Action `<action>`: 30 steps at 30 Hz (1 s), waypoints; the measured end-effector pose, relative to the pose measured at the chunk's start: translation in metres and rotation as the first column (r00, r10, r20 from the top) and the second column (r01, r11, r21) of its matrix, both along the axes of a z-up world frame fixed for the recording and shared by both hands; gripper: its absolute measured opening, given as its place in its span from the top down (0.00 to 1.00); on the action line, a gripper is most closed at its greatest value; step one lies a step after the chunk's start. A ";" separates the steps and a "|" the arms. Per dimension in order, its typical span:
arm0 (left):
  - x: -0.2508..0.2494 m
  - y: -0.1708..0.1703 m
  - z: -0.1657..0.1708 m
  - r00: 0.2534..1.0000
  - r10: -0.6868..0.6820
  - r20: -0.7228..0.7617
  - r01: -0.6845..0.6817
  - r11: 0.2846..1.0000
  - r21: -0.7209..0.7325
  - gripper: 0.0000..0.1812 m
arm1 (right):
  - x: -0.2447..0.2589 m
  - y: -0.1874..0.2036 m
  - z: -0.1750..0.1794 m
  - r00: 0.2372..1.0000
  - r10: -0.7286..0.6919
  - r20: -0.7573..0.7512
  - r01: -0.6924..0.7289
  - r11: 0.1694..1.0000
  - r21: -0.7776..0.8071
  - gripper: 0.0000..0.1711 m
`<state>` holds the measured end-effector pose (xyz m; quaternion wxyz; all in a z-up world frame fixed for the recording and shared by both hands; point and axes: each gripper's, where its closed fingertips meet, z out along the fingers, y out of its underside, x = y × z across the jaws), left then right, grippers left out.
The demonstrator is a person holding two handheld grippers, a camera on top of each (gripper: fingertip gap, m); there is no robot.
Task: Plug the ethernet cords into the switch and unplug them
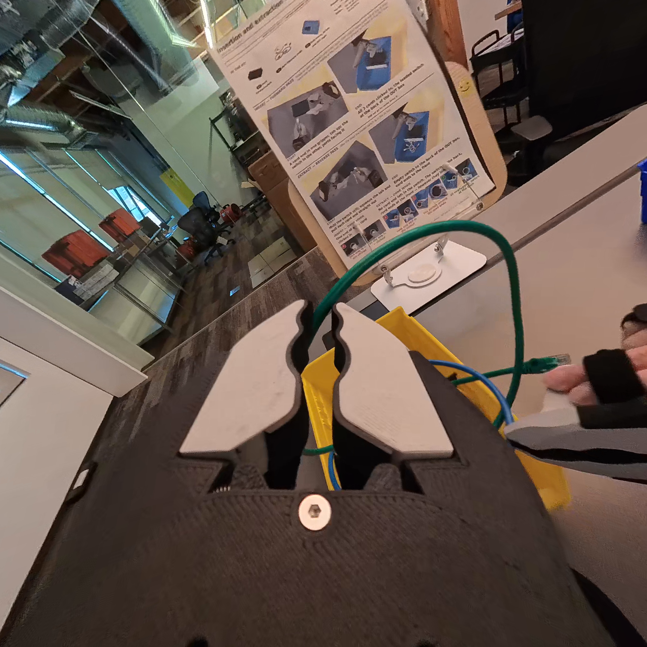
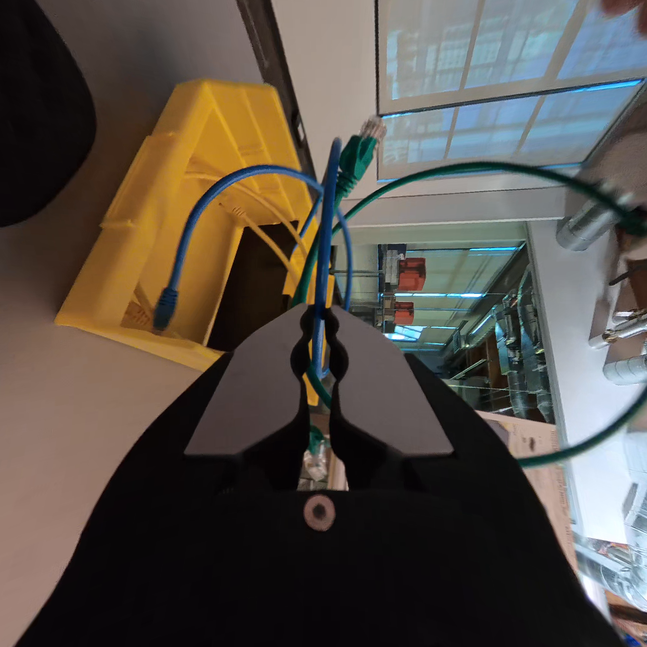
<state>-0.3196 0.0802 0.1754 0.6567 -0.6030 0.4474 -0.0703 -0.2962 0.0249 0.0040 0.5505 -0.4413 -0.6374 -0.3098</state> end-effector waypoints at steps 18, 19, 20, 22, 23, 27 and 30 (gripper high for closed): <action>0.030 0.037 -0.022 0.999 -0.012 0.043 0.017 0.994 -0.105 0.95 | -0.033 -0.001 0.042 0.911 0.053 0.410 -0.137 0.974 0.180 0.96; 0.029 0.037 -0.018 0.998 -0.007 0.063 0.013 0.996 -0.092 0.95 | -0.037 -0.002 0.039 0.900 0.055 0.433 -0.149 0.971 0.186 0.96; 0.027 0.036 -0.013 0.996 -0.005 0.089 0.012 0.997 -0.082 0.95 | -0.042 -0.003 0.036 0.890 0.059 0.452 -0.161 0.969 0.190 0.96; 0.025 0.033 -0.006 0.989 -0.021 0.145 0.034 0.996 -0.083 0.95 | -0.050 -0.005 0.029 0.871 0.056 0.488 -0.174 0.964 0.200 0.96; 0.024 0.032 -0.003 0.985 -0.032 0.168 0.047 0.995 -0.083 0.95 | -0.054 -0.007 0.027 0.856 0.050 0.514 -0.186 0.958 0.217 0.96; 0.021 0.038 -0.007 0.984 -0.028 0.173 0.049 0.992 -0.120 0.95 | -0.066 -0.016 0.008 0.822 0.048 0.567 -0.177 0.969 0.174 0.96; 0.020 0.043 -0.010 0.982 -0.019 0.187 0.046 0.989 -0.142 0.95 | -0.063 -0.015 -0.014 0.813 0.030 0.581 -0.106 0.990 0.097 0.96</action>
